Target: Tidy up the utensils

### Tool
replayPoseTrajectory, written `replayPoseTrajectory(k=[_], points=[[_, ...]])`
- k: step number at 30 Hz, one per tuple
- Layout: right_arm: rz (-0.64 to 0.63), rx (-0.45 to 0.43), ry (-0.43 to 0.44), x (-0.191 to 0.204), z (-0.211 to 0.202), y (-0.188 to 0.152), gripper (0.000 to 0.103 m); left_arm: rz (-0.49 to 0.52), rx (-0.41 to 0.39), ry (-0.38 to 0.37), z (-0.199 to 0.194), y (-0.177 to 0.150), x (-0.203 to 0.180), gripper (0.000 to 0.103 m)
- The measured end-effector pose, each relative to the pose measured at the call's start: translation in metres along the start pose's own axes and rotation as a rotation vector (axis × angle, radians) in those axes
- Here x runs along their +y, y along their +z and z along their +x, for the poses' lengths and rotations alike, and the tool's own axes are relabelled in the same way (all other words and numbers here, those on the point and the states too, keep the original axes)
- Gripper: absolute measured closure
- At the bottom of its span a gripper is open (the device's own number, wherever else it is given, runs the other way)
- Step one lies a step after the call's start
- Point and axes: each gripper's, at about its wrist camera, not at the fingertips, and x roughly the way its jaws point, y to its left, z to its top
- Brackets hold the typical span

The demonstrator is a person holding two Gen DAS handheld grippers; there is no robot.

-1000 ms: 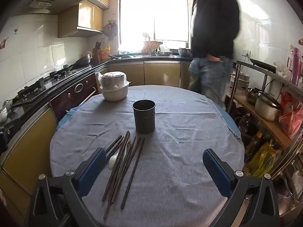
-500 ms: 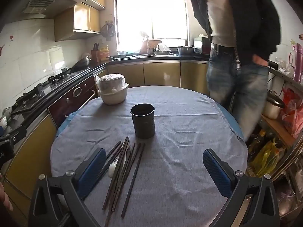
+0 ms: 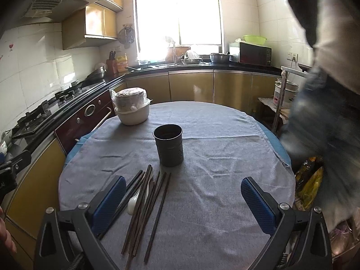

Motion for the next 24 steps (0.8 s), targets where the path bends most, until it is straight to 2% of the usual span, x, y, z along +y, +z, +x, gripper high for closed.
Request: replayPoseTrajectory(k=[24], points=[[0.01,0.015,-0.007,0.005,0.012,0.004,0.0,0.006,0.009,-0.017,0.015,0.005,-0.002,0.0]])
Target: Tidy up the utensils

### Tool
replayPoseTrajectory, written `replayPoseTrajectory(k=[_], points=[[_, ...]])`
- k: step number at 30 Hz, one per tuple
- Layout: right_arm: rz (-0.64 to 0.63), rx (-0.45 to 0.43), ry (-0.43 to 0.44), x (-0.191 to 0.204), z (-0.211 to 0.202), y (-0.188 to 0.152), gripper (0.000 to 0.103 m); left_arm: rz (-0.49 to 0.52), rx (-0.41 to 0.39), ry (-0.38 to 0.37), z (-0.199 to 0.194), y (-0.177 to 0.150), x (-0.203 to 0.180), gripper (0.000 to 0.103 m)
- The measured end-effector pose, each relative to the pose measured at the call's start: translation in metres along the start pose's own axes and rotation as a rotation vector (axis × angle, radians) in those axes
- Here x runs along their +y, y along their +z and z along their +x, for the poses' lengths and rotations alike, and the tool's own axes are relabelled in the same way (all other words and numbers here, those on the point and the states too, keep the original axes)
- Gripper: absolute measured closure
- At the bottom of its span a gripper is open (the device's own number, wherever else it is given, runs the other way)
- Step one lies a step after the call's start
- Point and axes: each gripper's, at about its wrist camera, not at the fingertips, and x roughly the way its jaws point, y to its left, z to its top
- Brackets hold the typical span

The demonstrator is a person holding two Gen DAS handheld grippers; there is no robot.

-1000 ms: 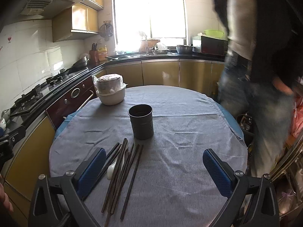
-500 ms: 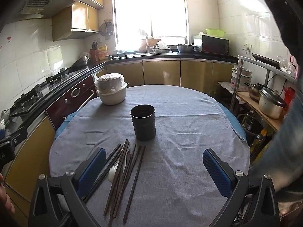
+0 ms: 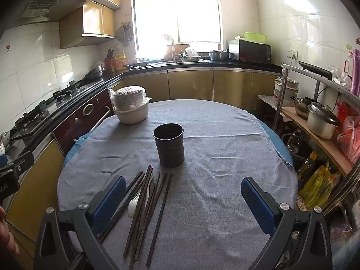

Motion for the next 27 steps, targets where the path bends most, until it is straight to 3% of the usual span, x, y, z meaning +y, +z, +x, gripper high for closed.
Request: replayPoseTrajectory(k=[27], points=[[0.007,0.025,0.015,0.004,0.017,0.004,0.0,0.011,0.017,0.0,0.015,0.003,0.0,0.0]])
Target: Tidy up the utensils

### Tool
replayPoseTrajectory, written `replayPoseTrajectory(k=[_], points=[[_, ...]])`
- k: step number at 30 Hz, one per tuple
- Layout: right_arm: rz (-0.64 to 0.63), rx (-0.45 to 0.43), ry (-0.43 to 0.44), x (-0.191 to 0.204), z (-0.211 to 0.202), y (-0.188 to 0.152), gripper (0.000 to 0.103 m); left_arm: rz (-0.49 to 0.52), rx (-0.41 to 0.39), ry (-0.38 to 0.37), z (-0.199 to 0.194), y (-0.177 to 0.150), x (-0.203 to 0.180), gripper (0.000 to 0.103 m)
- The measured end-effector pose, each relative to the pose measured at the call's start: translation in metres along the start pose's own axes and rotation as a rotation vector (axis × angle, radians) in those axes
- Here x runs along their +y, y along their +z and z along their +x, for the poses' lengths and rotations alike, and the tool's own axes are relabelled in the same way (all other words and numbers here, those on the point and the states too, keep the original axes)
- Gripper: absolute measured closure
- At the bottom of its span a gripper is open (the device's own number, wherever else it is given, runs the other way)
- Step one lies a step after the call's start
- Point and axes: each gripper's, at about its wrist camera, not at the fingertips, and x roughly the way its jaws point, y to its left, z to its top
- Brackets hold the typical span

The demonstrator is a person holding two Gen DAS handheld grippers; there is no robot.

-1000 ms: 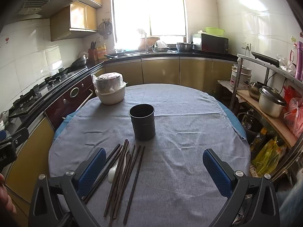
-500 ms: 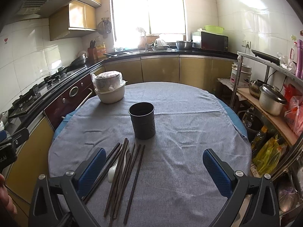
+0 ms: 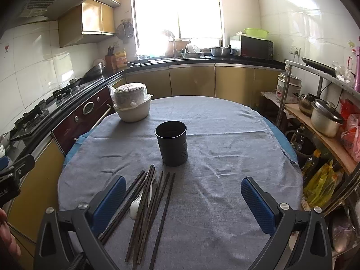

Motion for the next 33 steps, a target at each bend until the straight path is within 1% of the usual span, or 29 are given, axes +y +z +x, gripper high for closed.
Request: replayPoseTrajectory(k=[6,8,9,11,12,13,14,15,17,19,20,21,22,23,24,25,26,28,30,33], points=[[0.007,0.032,0.015,0.001,0.018,0.0,0.0,0.003,0.026,-0.002,0.017,0.001,0.001,0.0],[0.025,0.057,0.041,-0.002,0.028,-0.001,0.0,0.013,0.043,-0.028,0.027,0.001,0.001,0.0],[0.035,0.071,0.054,-0.005,0.034,-0.002,0.002,0.02,0.067,-0.066,0.037,0.001,0.0,0.0],[0.064,0.117,0.08,-0.014,0.054,-0.005,0.013,0.022,0.128,-0.13,0.059,0.0,-0.001,0.0],[0.075,0.154,0.095,-0.017,0.066,-0.007,0.024,0.018,0.163,-0.166,0.072,-0.001,-0.002,0.0],[0.086,0.183,0.105,-0.021,0.074,-0.008,0.033,0.013,0.189,-0.189,0.082,-0.001,-0.003,0.0],[0.113,0.236,0.125,-0.027,0.091,-0.011,0.05,0.005,0.226,-0.212,0.098,-0.002,-0.004,0.0],[0.141,0.281,0.149,-0.031,0.105,-0.013,0.063,0.0,0.252,-0.229,0.109,-0.003,-0.006,0.0],[0.187,0.346,0.182,-0.039,0.131,-0.018,0.066,-0.011,0.286,-0.258,0.127,-0.006,-0.012,0.0],[0.204,0.375,0.191,-0.041,0.15,-0.02,0.068,-0.019,0.312,-0.29,0.145,-0.008,-0.017,0.001],[0.21,0.392,0.211,-0.039,0.161,-0.019,0.07,-0.017,0.317,-0.299,0.15,-0.009,-0.019,0.004],[0.209,0.401,0.222,-0.037,0.169,-0.019,0.071,-0.011,0.33,-0.307,0.159,-0.01,-0.023,0.01],[0.206,0.409,0.227,-0.035,0.176,-0.018,0.071,-0.006,0.354,-0.316,0.169,-0.013,-0.028,0.015],[0.198,0.422,0.226,-0.03,0.185,-0.018,0.072,-0.003,0.372,-0.326,0.175,-0.015,-0.029,0.023],[0.194,0.432,0.226,-0.027,0.19,-0.017,0.076,0.0,0.396,-0.344,0.183,-0.017,-0.032,0.03],[0.185,0.446,0.223,-0.023,0.198,-0.017,0.08,0.002,0.426,-0.358,0.192,-0.02,-0.035,0.033],[0.176,0.461,0.213,-0.02,0.205,-0.017,0.081,0.002,0.45,-0.368,0.198,-0.022,-0.036,0.035],[0.162,0.488,0.2,-0.015,0.215,-0.018,0.082,0.008,0.489,-0.408,0.208,-0.025,-0.044,0.035],[0.129,0.506,0.162,-0.007,0.222,-0.02,0.083,0.027,0.503,-0.425,0.214,-0.026,-0.051,0.035],[0.098,0.531,0.13,-0.001,0.229,-0.024,0.086,0.078,0.525,-0.436,0.224,-0.03,-0.064,0.035]])
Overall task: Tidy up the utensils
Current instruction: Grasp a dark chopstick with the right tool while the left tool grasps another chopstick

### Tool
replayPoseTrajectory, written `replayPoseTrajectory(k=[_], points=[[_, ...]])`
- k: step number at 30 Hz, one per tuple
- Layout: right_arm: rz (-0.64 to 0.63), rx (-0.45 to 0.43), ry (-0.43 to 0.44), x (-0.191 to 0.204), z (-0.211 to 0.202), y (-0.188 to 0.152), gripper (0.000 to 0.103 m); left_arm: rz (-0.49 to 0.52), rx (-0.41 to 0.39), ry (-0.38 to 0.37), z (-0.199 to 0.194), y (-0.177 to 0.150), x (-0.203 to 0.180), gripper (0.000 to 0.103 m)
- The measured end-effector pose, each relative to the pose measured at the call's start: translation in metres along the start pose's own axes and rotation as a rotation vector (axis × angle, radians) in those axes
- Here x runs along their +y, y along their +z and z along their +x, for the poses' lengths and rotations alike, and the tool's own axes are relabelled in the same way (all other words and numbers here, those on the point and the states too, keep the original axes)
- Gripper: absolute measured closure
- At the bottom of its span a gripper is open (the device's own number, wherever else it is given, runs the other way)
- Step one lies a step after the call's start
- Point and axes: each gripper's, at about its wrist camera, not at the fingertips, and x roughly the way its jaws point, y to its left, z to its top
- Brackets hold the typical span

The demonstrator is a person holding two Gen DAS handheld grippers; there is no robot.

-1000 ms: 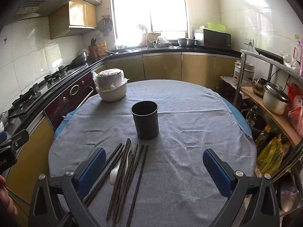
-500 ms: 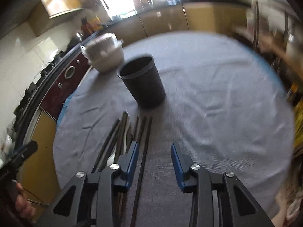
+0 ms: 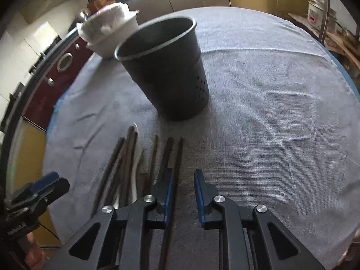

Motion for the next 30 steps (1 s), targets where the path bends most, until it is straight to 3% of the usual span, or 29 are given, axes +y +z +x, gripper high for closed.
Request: replayPoseTrajectory(k=[7,14,16,20,26,30], points=[[-0.042,0.02,-0.04,0.015,0.008,0.003,0.088,0.035,0.09,0.016,0.031,0.008,-0.004,0.035],[-0.056,0.029,-0.077,0.012,0.01,0.001,0.098,0.126,0.114,0.064,0.048,0.014,-0.021,0.035],[-0.033,0.03,-0.046,0.003,0.009,0.002,0.101,0.14,0.108,0.069,0.051,0.018,-0.022,0.035],[0.041,0.027,0.103,-0.013,0.004,0.007,0.1,0.191,0.091,0.109,0.056,0.023,-0.029,0.043],[0.045,0.038,0.105,-0.013,-0.003,0.015,0.089,0.231,0.06,0.109,0.065,0.033,-0.032,0.047],[0.044,0.036,0.09,-0.006,0.001,0.016,0.06,0.226,0.065,0.112,0.058,0.035,-0.022,0.05]])
